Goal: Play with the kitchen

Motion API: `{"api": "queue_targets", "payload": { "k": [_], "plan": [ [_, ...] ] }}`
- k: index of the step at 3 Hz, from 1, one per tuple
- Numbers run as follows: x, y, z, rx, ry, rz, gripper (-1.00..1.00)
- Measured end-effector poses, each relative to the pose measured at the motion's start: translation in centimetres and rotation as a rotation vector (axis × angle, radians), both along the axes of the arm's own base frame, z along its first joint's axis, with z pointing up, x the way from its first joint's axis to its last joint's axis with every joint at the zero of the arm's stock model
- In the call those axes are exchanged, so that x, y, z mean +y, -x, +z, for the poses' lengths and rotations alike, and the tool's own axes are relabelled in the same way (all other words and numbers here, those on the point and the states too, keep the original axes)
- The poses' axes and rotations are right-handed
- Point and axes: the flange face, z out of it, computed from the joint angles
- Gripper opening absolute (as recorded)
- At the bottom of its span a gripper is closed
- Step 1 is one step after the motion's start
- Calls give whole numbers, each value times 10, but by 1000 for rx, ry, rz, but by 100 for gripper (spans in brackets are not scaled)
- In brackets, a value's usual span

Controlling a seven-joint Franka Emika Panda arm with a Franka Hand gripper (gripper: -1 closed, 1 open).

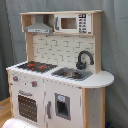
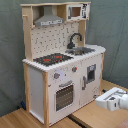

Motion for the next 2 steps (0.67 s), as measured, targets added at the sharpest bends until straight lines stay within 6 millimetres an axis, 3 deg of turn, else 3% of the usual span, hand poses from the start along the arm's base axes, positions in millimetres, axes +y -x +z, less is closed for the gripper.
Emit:
{"api": "queue_targets", "payload": {
  "k": [2],
  "plan": [
    [37, -24, -11, 14, 8, -18, 100]
  ]
}}
